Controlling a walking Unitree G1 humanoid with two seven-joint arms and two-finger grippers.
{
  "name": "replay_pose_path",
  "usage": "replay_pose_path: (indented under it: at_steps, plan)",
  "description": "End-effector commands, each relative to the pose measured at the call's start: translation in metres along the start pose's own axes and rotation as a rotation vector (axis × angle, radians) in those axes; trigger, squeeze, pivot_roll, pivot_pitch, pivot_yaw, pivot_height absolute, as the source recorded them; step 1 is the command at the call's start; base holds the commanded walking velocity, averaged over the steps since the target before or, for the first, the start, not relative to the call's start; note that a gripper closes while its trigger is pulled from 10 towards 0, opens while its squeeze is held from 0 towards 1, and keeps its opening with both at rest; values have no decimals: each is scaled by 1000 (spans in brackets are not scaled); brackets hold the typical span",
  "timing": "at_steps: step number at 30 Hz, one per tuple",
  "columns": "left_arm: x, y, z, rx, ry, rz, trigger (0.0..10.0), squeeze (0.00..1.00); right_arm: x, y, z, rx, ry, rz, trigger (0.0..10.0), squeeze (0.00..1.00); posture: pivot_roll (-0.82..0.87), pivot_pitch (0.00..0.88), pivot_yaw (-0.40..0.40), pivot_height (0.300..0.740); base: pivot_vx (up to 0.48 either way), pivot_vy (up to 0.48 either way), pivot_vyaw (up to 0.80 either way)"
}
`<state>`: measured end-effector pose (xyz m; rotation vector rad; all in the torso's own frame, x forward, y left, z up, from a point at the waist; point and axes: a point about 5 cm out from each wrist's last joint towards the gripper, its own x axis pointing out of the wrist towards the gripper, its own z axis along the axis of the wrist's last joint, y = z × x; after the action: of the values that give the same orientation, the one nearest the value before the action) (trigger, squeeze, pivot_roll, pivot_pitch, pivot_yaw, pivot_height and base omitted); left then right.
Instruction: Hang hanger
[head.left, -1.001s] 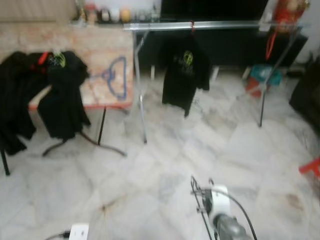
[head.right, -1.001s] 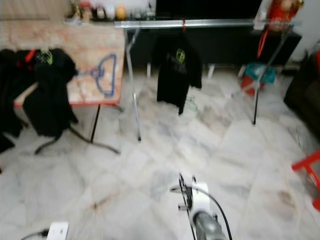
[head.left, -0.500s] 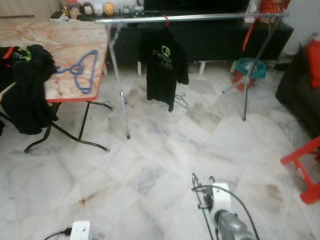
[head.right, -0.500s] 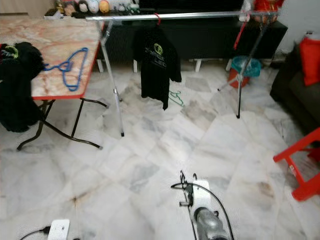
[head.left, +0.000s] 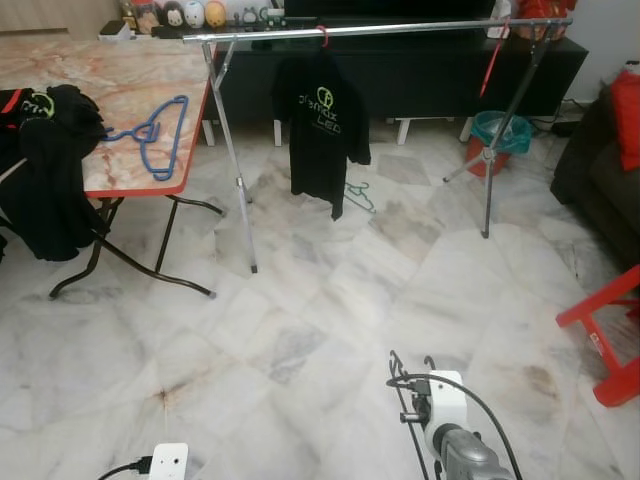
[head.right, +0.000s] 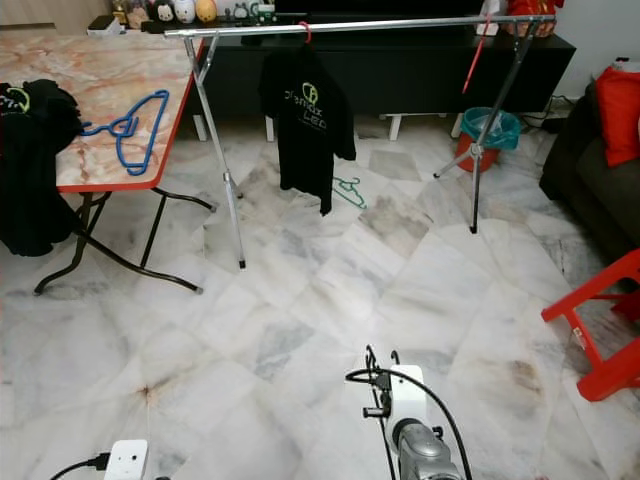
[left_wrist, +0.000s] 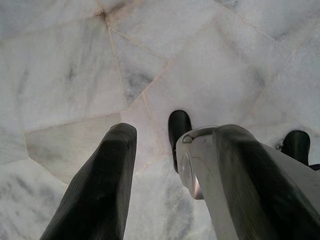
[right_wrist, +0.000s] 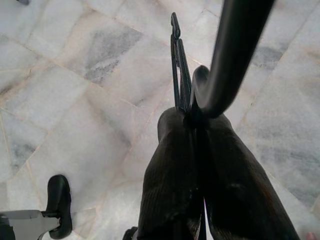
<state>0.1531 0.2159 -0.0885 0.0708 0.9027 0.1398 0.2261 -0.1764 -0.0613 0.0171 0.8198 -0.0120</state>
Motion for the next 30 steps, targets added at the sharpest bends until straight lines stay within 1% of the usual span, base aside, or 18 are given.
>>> replay_pose_path:
  at_steps: [1,12,19,30]
  plan:
    - [-1,2,-5,10,20,-4,10000,0,0,-2,1,0,-1,-8,10000,0,23,79,-34,740,311,0,0]
    - [-3,3,-10,13,34,-5,10000,0,0,-3,0,7,6,-10,10000,0,25,77,-37,740,322,0,0]
    - [-3,0,-11,17,34,-14,10000,0,0,-3,-1,-1,15,-12,10000,0,24,74,-38,740,326,0,-768]
    - [-3,-2,-11,20,35,-22,10000,0,0,-3,0,0,10,-14,10000,0,24,73,-36,740,331,0,0]
